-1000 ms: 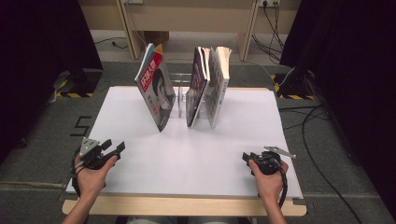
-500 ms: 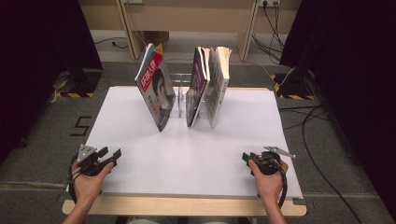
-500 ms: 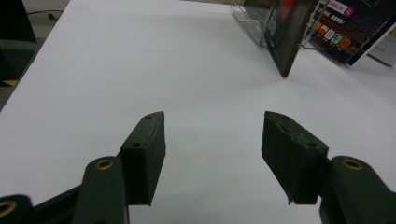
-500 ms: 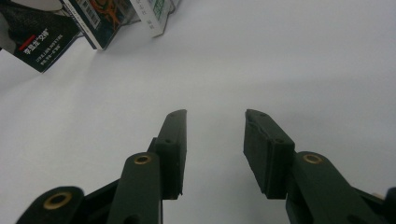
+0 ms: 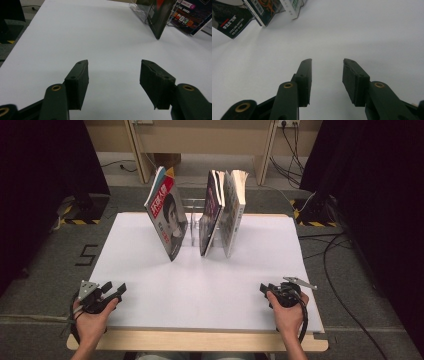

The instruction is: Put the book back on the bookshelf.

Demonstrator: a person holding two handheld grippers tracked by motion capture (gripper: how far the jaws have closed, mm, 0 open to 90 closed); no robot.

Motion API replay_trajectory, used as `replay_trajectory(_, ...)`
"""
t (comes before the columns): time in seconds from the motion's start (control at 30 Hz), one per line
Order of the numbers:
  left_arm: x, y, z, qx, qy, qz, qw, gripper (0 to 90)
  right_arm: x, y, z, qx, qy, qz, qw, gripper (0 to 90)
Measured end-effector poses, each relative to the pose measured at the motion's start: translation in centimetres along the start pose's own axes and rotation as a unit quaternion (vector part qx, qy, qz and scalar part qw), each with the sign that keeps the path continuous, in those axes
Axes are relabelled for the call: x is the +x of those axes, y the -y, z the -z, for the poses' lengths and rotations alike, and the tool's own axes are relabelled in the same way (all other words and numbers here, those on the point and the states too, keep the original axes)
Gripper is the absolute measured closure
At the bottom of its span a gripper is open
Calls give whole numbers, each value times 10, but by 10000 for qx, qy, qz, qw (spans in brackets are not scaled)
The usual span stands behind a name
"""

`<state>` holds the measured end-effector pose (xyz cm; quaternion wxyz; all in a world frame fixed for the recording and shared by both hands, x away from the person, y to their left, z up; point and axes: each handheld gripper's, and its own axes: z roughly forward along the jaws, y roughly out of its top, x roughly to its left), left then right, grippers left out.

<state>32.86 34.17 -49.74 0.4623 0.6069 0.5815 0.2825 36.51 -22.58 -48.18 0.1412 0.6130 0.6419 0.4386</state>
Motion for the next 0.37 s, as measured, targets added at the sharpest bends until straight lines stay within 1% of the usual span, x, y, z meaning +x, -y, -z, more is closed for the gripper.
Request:
replay_trajectory(0.1,1,2,1,18,-5,13,10000,399,-1,0,0,13,21,-38,10000,602)
replay_trajectory(0.13,2,2,2,7,33,39,10000,402,-3,0,0,-35,77,-1,10000,601)
replay_trajectory(0.2,3,2,2,-17,51,68,10000,404,-5,-1,2,-45,109,-52,9999,601)
replay_trajectory(0.37,3,2,2,-16,71,68,10000,406,-8,-2,3,-69,165,-15,9998,599)
